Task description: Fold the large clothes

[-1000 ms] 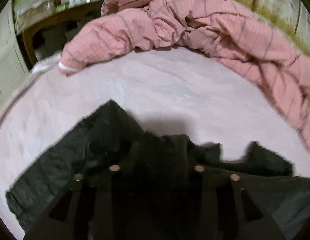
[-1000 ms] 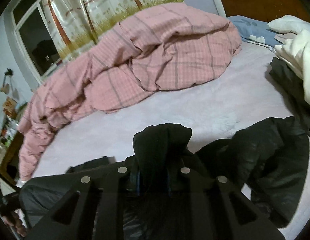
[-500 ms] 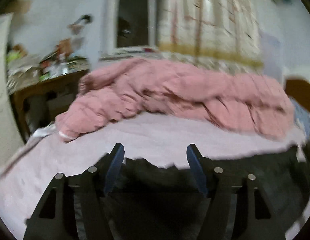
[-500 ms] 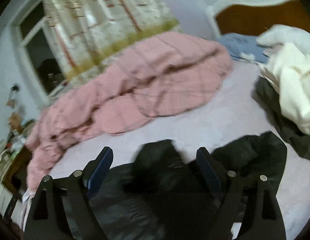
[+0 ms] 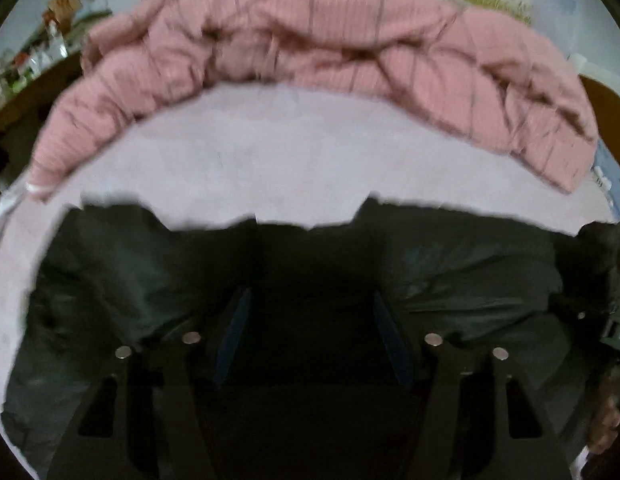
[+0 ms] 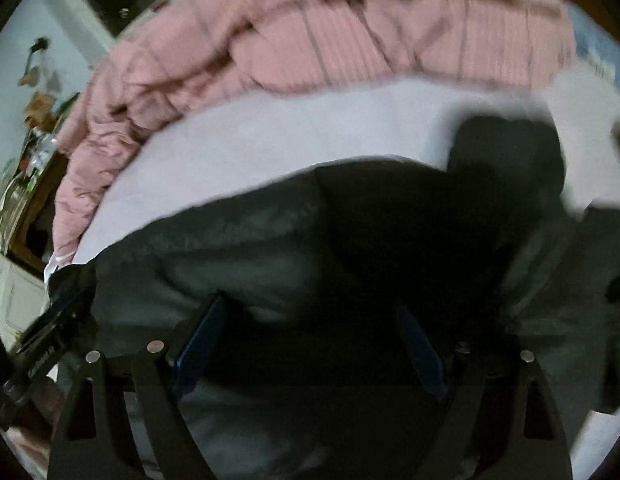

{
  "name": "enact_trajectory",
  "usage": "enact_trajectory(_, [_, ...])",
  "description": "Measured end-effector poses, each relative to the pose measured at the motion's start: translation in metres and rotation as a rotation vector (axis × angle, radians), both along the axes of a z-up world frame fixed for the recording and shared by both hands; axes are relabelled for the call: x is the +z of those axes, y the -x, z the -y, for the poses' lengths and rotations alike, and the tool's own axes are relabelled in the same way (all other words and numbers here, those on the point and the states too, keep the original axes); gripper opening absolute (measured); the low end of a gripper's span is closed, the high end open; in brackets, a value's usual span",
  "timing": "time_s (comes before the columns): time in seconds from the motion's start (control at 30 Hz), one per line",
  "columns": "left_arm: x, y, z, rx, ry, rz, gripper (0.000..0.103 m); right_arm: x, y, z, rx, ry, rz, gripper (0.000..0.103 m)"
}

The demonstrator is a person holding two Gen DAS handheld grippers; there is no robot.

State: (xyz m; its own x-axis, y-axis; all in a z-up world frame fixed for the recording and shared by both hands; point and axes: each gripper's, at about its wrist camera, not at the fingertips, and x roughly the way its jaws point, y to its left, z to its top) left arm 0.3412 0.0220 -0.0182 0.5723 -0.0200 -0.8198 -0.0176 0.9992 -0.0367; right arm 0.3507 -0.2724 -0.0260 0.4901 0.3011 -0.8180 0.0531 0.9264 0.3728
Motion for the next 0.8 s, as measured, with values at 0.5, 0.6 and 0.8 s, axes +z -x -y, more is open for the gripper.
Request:
enact_trajectory(0.5, [-0.029, 0.003, 0.003, -0.023, -0.041, 0.042, 0.059, -0.022, -0.003, -0.033, 0.071, 0.233, 0.077, 0.086])
enact_trajectory(0.6, [-0.008, 0.018, 0.004, -0.034, -0.026, 0.081, 0.051, -0.006, 0.013, -0.033, 0.069, 0.224, 0.103, 0.086])
enact_trajectory(0.8, [0.053, 0.062, 0.015, -0.113, 0.008, 0.178, 0.051, 0.044, 0.055, -0.038, 0.133, 0.103, 0.178, 0.086])
